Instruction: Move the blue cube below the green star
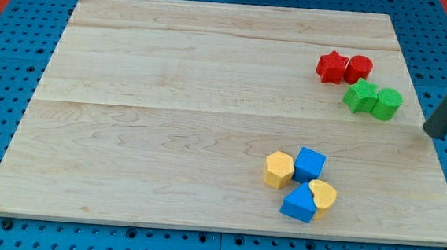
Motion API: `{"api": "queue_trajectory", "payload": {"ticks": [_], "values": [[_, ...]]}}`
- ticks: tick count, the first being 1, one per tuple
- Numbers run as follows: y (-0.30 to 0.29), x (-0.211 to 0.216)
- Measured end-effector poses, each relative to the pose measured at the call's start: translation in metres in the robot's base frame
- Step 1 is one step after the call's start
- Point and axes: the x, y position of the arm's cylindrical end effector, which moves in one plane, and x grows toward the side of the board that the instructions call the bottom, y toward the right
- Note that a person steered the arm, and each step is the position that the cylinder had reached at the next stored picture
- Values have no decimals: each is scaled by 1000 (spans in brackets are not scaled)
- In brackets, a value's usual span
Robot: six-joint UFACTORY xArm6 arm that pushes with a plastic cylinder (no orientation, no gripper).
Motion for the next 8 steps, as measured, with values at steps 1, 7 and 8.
{"api": "queue_trajectory", "payload": {"ticks": [1,7,8], "values": [[-34,-22],[-162,108],[-194,98]]}}
